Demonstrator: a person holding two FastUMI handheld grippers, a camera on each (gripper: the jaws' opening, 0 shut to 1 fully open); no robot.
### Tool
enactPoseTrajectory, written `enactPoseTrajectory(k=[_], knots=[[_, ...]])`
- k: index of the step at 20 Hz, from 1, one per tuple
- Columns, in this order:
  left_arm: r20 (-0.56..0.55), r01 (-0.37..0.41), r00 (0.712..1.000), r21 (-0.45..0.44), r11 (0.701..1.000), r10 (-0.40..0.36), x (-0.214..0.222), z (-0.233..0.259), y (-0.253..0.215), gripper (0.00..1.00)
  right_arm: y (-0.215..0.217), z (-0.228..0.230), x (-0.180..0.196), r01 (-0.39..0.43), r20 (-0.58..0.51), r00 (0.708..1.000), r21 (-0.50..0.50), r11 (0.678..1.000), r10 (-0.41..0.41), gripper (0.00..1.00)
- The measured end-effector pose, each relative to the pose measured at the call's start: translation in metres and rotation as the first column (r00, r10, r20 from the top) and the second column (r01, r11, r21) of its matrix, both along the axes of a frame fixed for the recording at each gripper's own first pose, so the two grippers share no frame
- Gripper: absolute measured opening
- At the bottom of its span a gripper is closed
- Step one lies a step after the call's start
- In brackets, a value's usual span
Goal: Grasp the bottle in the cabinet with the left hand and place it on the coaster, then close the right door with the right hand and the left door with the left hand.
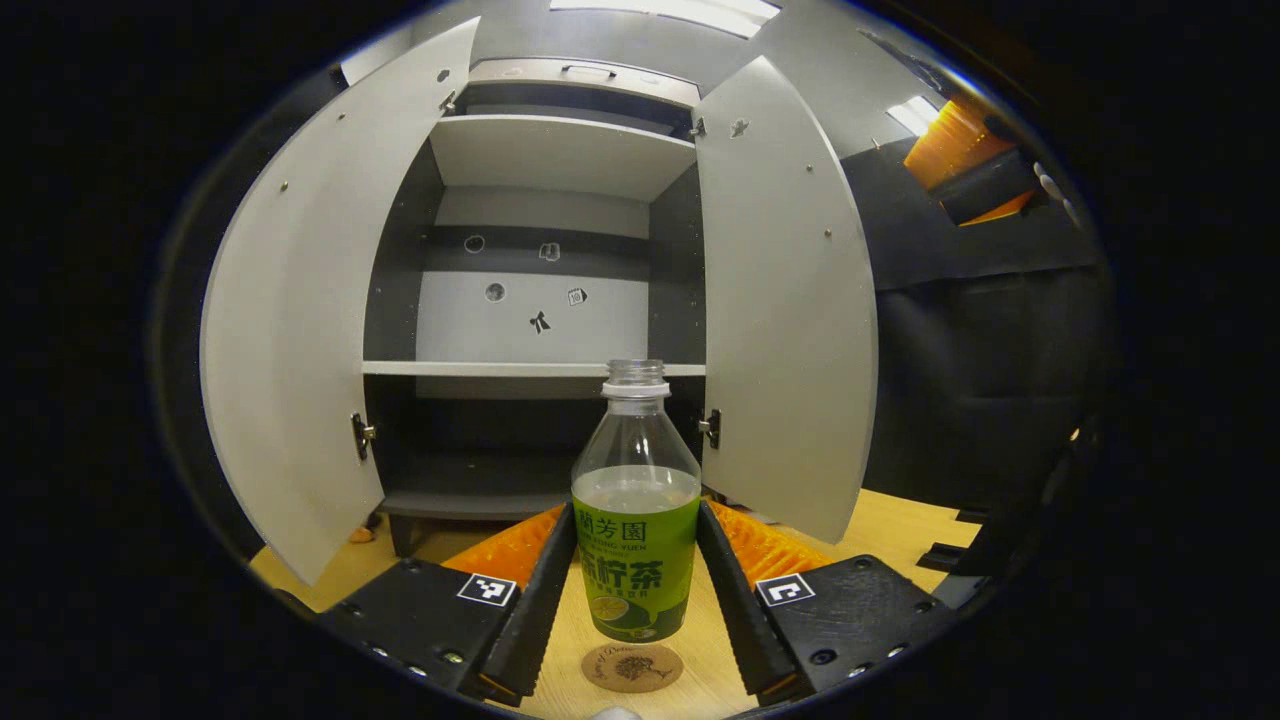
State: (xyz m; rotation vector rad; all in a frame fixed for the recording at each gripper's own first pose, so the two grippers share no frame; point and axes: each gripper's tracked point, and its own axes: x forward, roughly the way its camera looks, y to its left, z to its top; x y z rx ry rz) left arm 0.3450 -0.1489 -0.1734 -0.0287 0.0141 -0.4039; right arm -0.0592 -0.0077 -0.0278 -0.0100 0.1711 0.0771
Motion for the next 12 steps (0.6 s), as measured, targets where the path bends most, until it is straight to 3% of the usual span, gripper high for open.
enactPoseTrajectory(k=[12], knots=[[-0.088,0.036,0.996,0.02,0.999,-0.034,0.009,-0.091,0.008,0.72,0.0,-0.002,0.012,0.024,-0.018,1.0,-0.052,0.998,-0.025,0.82]])
